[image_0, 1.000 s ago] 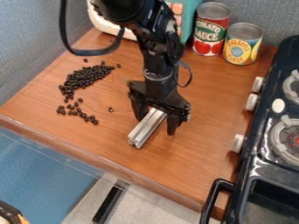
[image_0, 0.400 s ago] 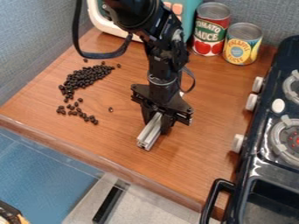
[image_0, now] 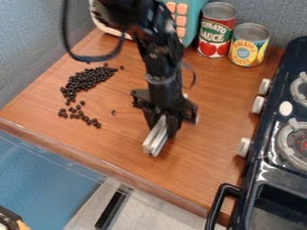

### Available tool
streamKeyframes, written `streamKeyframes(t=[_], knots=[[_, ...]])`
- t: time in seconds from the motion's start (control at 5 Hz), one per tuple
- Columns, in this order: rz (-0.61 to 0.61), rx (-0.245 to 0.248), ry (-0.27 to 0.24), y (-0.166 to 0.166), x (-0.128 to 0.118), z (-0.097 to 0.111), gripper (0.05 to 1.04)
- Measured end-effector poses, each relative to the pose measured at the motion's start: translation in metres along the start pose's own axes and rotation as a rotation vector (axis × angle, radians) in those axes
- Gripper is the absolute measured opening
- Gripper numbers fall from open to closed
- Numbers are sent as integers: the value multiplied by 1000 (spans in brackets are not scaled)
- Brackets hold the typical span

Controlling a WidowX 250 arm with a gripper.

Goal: Sweep into pile

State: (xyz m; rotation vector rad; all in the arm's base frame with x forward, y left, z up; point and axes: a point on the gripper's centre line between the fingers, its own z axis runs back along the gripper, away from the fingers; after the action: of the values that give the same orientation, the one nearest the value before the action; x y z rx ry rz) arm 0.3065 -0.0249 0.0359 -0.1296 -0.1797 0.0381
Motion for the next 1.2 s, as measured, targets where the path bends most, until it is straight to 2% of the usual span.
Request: streamKeyframes(t=[0.2, 0.4, 0.6, 0.8, 1.2], knots=[[170, -69, -85, 6, 3, 29, 394], [368, -77, -130, 18, -1, 45, 394], [621, -15, -135, 36, -9, 41, 394], [859, 74, -148, 52, -19, 37, 394], [1153, 179, -164, 88, -37, 42, 394]])
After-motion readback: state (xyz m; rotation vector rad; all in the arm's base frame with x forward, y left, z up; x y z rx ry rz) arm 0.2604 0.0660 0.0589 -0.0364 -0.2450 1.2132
